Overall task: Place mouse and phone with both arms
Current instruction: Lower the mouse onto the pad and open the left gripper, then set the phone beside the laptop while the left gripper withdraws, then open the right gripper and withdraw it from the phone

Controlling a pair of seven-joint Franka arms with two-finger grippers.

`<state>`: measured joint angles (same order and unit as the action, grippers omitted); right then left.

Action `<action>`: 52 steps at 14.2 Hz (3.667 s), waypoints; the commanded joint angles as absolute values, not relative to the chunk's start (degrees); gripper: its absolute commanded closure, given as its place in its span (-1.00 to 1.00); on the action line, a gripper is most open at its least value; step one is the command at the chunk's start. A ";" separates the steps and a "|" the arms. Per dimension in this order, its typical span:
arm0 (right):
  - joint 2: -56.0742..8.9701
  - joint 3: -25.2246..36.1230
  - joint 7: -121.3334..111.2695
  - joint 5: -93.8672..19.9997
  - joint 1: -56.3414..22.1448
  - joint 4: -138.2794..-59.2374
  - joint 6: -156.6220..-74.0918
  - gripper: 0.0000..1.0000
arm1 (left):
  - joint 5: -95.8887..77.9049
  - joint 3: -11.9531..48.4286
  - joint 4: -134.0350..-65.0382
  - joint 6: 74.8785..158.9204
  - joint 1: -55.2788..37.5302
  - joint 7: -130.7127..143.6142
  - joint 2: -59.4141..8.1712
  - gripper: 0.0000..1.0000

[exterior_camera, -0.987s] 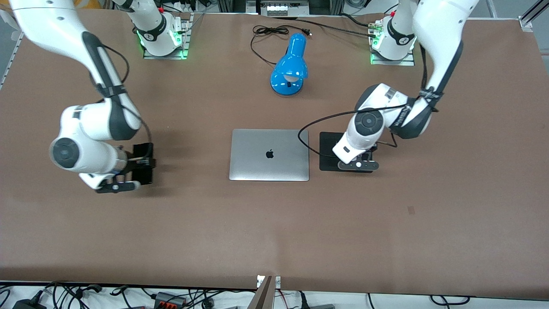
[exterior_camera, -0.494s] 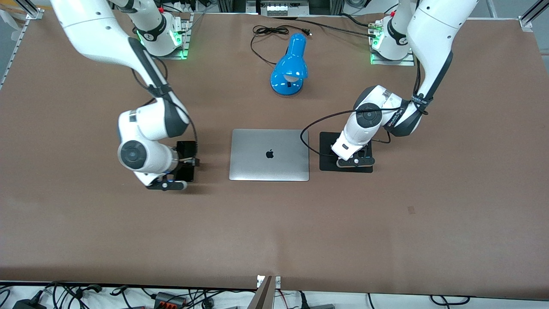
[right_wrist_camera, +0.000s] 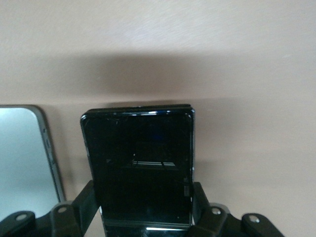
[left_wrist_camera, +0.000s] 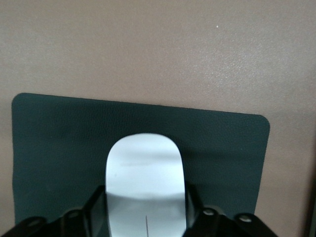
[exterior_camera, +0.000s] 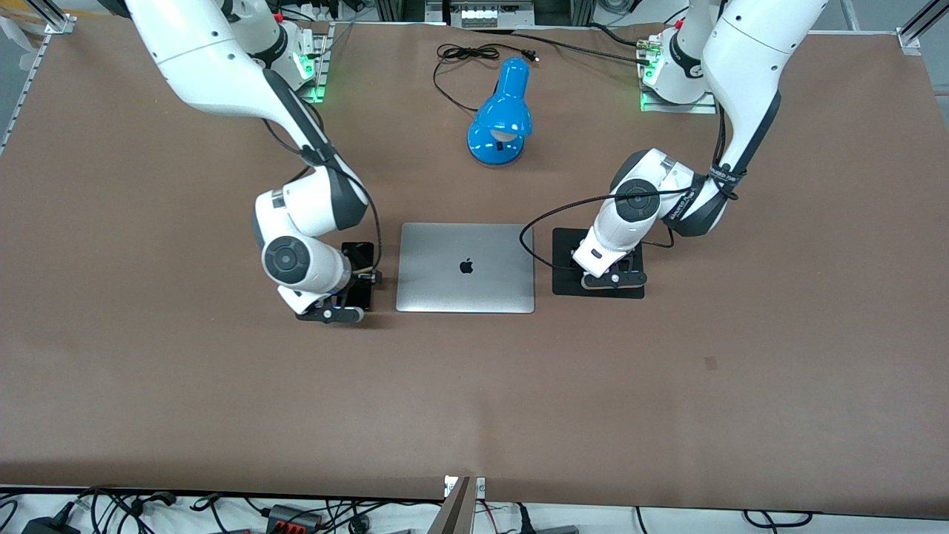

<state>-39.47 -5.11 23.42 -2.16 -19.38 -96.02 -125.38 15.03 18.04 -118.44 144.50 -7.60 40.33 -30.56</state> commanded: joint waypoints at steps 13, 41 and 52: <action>-40.69 -4.75 23.20 -3.08 -22.06 -96.94 -125.07 0.48 | 16.44 18.37 -90.56 100.66 -2.73 17.26 -21.54 -1.00; -18.72 0.16 -2.46 0.70 2.20 -68.91 -90.53 -1.00 | 0.88 -0.79 -94.31 93.78 -3.69 -0.44 1.49 -1.00; 2.28 0.00 -2.29 0.97 2.20 -99.57 -99.23 -1.00 | 0.88 -0.88 -93.25 92.99 -3.69 -0.70 0.88 -1.00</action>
<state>-3.35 0.01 -1.56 0.57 2.45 -92.67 -97.29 1.40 -0.53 -94.42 94.12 -3.62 0.64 1.18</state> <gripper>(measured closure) 0.000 0.000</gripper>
